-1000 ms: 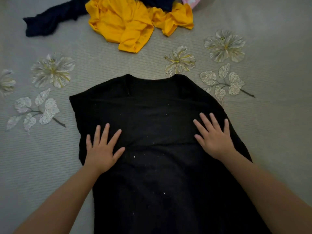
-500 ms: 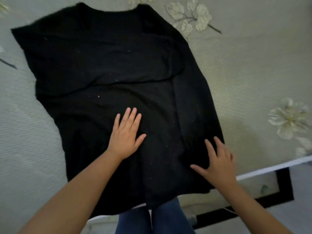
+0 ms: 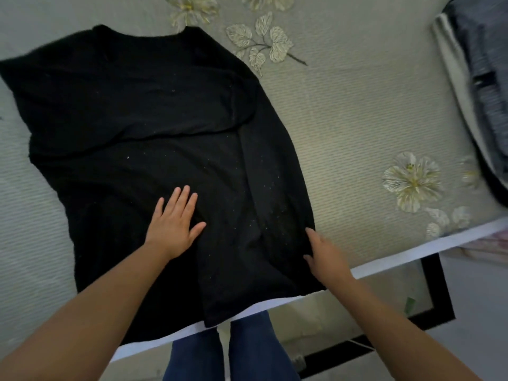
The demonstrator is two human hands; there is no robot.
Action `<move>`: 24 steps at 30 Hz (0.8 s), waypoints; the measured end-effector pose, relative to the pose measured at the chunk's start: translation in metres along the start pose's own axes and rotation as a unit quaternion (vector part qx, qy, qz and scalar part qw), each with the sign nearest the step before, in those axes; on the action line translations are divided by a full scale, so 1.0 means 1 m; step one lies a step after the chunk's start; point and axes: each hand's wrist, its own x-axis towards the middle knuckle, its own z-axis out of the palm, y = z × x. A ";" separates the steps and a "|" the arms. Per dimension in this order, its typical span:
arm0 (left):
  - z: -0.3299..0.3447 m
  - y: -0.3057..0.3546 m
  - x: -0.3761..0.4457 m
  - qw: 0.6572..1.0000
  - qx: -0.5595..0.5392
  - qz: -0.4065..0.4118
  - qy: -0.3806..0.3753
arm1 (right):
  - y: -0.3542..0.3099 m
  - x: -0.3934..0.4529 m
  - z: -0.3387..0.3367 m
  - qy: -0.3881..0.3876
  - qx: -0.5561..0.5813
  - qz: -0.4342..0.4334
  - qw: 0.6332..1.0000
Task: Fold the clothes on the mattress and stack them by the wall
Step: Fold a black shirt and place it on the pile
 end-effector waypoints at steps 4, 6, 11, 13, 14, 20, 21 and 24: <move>0.002 0.002 -0.001 1.000 0.014 -0.011 -0.017 | 0.022 0.011 -0.033 0.176 0.128 0.057 0.974; 0.002 0.004 -0.001 1.000 0.011 -0.012 -0.023 | 0.041 0.024 -0.076 0.275 0.232 0.150 0.921; -0.016 0.000 -0.002 0.999 -0.010 0.006 -0.039 | 0.041 0.048 -0.179 0.351 0.471 0.208 0.782; -0.029 -0.004 -0.005 0.999 -0.038 0.007 -0.023 | 0.010 0.049 -0.210 0.316 0.590 0.180 0.721; -0.038 -0.008 -0.008 0.998 -0.057 -0.001 -0.006 | -0.011 0.046 -0.222 0.291 0.642 0.154 0.692; -0.073 -0.062 -0.030 0.961 -0.227 -0.112 0.109 | -0.168 0.022 -0.244 -0.034 0.837 -0.007 0.545; -0.075 -0.076 -0.036 0.944 -0.267 -0.142 0.130 | -0.194 0.021 -0.238 -0.094 0.834 -0.040 0.543; -0.073 -0.117 -0.055 0.888 -0.361 -0.220 0.182 | -0.255 0.027 -0.208 -0.239 0.728 -0.128 0.630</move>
